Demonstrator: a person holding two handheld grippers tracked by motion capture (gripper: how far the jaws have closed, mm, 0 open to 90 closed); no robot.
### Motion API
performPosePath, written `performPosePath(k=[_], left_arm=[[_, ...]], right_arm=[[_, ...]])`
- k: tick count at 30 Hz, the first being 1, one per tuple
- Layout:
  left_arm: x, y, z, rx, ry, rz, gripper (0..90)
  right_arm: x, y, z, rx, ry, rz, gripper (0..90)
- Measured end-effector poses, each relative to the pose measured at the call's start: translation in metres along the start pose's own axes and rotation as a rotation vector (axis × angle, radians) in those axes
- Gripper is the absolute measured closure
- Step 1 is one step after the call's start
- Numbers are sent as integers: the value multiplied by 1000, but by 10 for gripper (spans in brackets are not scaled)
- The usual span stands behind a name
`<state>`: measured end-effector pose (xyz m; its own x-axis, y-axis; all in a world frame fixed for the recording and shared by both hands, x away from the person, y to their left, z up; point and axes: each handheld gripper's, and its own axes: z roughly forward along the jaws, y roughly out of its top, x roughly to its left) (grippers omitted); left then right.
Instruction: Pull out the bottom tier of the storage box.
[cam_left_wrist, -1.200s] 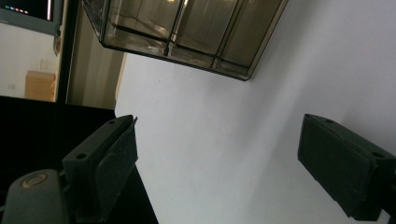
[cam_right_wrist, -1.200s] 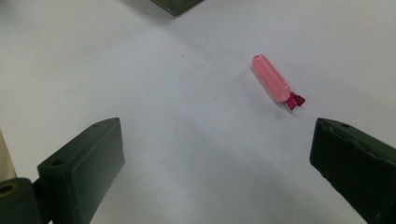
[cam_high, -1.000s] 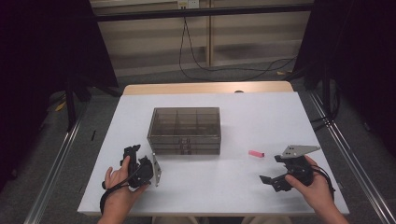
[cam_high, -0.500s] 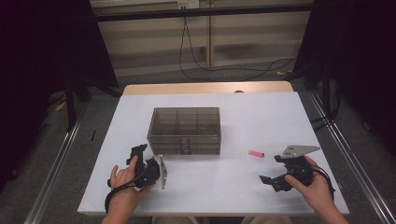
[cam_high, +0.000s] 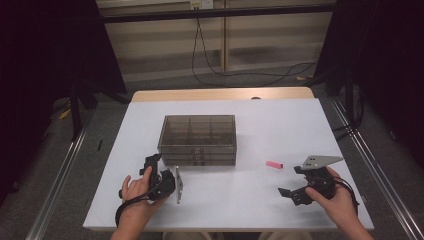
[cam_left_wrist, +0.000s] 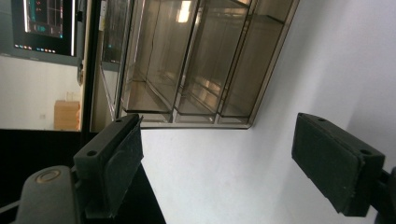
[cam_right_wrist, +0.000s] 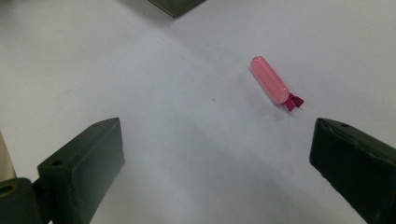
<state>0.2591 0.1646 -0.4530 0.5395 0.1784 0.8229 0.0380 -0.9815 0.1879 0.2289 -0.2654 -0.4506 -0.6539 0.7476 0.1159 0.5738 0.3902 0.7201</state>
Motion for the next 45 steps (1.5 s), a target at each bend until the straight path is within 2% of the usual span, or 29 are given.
performPosePath(k=[2,5,6,10,12,17,18,19,23,24,25,32,33,35,36,37,38,39,40,41,43,44,45], left_arm=[[1,1,0,-3,-3,15,169],[-1,4,0,-15,0,6,168],[-1,5,0,-15,10,23,169],[-2,10,1,-23,17,19,169],[-2,12,1,-21,12,33,169],[-6,17,4,-33,4,29,169],[-6,19,3,-24,12,43,169],[-8,22,5,-40,5,35,169],[-10,27,5,-37,10,45,176],[-10,28,6,-53,20,47,177],[-11,29,6,-57,13,37,179],[-14,35,9,-63,12,46,207],[-14,37,8,-57,9,59,219],[-16,38,10,-68,7,39,219],[-15,40,10,-63,16,59,219],[-15,41,11,-71,8,42,220],[-16,42,11,-72,20,44,221],[-15,43,11,-71,13,54,222],[-17,43,11,-74,17,35,226],[-16,45,11,-70,8,54,242],[-17,47,11,-78,33,55,243],[-18,49,13,-82,9,41,259],[-18,51,13,-82,15,49,260]], right_arm=[[0,0,0,1,2,-1,27],[0,0,0,2,3,0,28],[0,0,0,1,0,-1,27],[0,0,0,0,2,-3,28],[0,0,0,0,2,-2,28],[-1,0,0,0,-1,-2,27],[-1,0,0,0,0,-3,27],[-1,0,0,1,0,-2,27],[0,0,0,1,3,-1,28],[0,0,0,1,3,-1,27],[0,0,0,1,3,-2,27],[-1,0,0,2,3,-2,27],[0,0,0,2,3,-2,28],[0,0,0,2,3,-1,27],[0,0,0,2,3,-2,27],[-1,0,0,2,4,-3,27],[-1,0,1,2,4,-2,28],[-1,-1,1,3,4,-2,28],[-1,-1,1,3,4,-2,27],[-1,-1,1,3,5,-3,27],[-1,0,1,2,4,-3,27],[0,0,1,3,5,-2,27],[0,0,1,3,3,-1,27]])
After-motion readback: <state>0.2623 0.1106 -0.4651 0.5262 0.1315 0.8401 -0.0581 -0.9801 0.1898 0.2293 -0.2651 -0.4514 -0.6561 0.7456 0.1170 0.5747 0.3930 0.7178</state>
